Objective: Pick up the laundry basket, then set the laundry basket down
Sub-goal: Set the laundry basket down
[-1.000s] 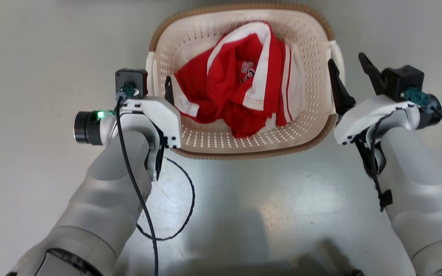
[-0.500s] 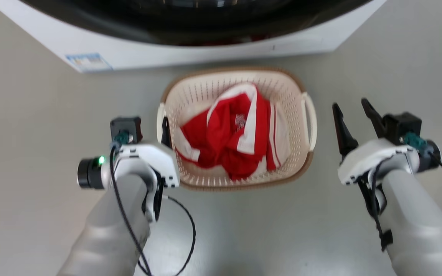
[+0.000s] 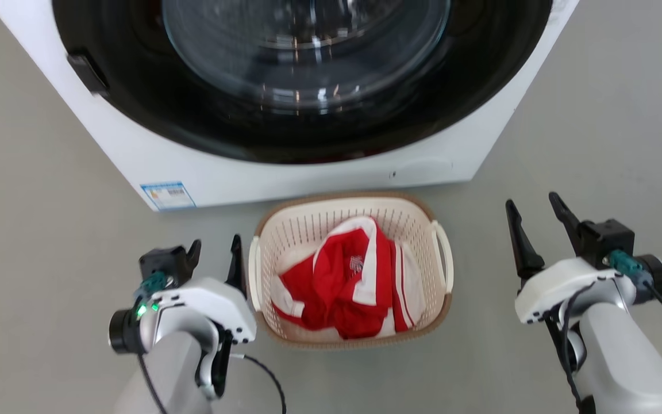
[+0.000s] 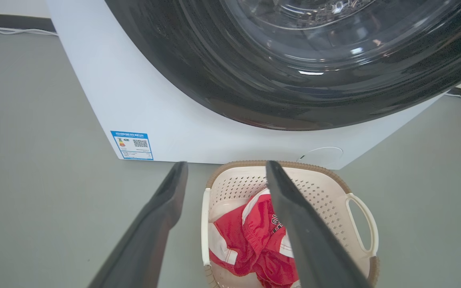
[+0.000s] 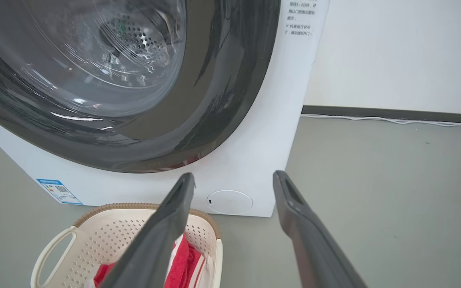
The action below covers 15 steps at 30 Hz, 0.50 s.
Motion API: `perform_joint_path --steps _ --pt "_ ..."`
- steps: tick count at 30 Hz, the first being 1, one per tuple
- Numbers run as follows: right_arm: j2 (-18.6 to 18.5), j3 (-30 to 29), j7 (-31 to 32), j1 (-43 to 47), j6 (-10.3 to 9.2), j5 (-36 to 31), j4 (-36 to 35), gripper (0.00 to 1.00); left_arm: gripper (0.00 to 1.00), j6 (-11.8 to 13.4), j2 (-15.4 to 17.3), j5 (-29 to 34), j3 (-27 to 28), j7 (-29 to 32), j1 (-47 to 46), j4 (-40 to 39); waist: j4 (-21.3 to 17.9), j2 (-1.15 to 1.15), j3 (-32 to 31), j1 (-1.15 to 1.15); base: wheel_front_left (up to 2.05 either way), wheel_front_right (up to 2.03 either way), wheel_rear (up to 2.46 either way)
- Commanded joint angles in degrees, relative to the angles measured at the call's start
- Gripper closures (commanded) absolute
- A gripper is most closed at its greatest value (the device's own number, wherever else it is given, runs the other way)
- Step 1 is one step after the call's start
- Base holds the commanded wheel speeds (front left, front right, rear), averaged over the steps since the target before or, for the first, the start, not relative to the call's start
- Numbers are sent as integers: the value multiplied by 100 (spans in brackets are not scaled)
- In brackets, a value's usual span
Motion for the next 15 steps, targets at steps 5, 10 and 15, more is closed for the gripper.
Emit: perform_joint_path --steps 5,10,15 --pt "0 82 -53 298 34 -135 -342 0 0 -133 71 209 510 -35 300 -293 36 0 -499 0 0 0 0" --pt "56 59 -53 608 34 -179 -615 0 0 -252 32 400 864 -35 691 -567 59 0 -867 0 0 0 0" --pt "114 -41 -53 933 34 -248 -907 0 0 -309 3 564 1114 -35 1016 -847 90 0 -1104 0 0 0 0"
